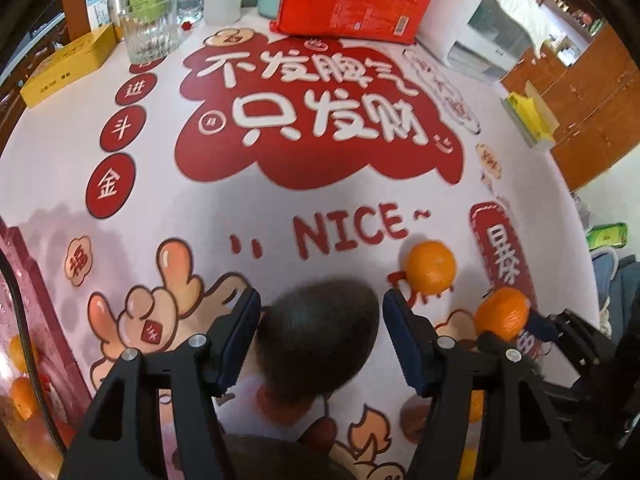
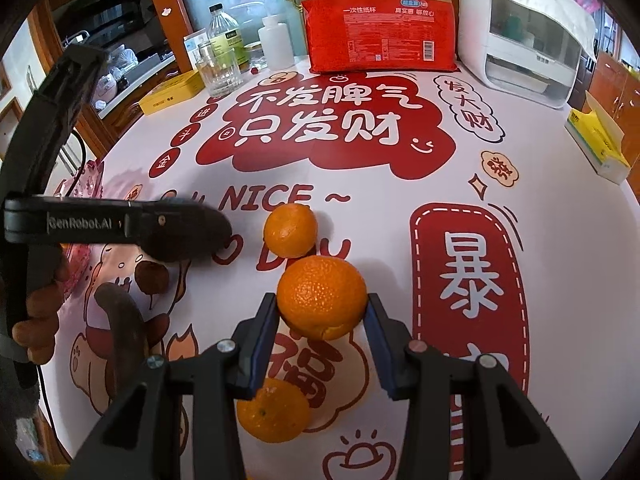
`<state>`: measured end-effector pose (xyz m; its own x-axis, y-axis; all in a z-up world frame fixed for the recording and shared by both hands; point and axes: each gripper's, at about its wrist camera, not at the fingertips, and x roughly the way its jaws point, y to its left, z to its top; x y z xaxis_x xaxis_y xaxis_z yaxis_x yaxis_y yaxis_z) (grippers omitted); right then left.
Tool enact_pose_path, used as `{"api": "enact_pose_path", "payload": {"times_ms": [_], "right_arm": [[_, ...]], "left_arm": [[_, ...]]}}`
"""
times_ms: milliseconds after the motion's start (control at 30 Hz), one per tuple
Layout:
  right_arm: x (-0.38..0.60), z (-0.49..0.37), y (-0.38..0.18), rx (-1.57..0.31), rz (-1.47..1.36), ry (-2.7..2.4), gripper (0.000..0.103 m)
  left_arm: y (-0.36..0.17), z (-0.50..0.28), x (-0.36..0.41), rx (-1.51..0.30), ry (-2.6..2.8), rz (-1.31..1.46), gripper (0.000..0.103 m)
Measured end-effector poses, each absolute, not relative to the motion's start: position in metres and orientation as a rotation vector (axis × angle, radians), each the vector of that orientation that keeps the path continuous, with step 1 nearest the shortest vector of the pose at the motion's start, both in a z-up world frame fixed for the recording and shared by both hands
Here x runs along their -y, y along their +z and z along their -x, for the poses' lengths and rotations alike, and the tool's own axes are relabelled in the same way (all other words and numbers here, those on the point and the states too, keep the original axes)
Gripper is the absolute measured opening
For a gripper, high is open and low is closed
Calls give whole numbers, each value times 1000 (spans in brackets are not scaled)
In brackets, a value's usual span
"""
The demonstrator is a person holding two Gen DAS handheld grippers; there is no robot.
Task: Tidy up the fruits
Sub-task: 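Carry avocado and mandarin over the pink bowl and open both tools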
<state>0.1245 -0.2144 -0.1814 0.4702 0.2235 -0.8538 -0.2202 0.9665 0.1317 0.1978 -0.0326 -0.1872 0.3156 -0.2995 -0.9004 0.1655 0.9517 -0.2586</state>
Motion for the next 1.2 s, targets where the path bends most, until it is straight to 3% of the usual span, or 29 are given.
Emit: {"api": "enact_pose_path", "payload": {"times_ms": [200,333,433,1200], "right_arm": [[214,-124,-183,-1054,-8,277,43],[215,-125,-183,-1054,-12,275,43],[217,-126,-184,-1058,-21,272,43],[214,-122,-179,-1050,-14,276,43]], "left_arm": [[-190,-193,52,-1231,-359,21,63],[-188,-188,57,-1238,-391,-36,72],[-189,-185,57,-1249,-411,-66,73],[-204,-173,49,-1272,-460,-67,65]]}}
